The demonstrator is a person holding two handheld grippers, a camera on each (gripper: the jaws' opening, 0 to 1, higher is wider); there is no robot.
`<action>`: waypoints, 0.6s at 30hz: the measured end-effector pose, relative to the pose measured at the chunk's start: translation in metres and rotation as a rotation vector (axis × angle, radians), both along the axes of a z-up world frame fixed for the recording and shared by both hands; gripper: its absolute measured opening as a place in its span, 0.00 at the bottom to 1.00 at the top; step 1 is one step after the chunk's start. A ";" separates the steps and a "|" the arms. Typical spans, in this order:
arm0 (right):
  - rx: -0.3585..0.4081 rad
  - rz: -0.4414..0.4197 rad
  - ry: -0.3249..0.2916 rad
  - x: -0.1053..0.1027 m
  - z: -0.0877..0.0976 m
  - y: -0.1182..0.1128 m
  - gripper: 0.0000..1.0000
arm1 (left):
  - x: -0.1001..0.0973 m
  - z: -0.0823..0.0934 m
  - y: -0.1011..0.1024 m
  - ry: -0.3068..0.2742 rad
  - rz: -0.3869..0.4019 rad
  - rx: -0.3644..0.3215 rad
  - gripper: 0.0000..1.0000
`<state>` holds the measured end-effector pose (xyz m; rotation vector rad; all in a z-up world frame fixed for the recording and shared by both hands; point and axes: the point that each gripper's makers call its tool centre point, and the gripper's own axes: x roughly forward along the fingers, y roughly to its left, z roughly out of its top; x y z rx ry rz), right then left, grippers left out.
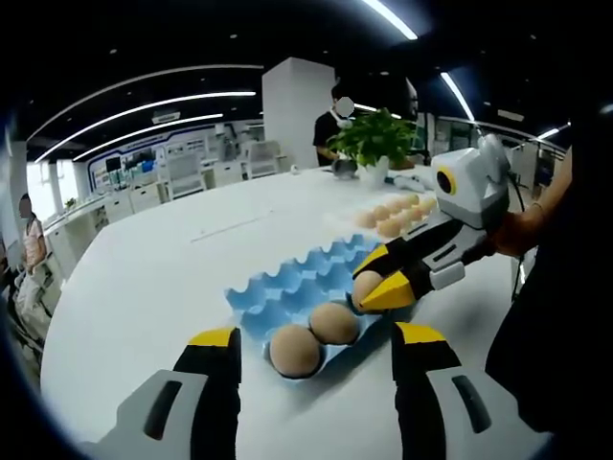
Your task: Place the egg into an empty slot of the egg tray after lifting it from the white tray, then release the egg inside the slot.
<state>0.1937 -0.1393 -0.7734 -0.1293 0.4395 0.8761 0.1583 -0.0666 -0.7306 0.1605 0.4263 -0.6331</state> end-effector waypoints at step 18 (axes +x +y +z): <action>0.041 -0.015 0.006 0.000 0.003 -0.005 0.24 | 0.000 -0.003 0.003 -0.007 -0.001 0.008 0.64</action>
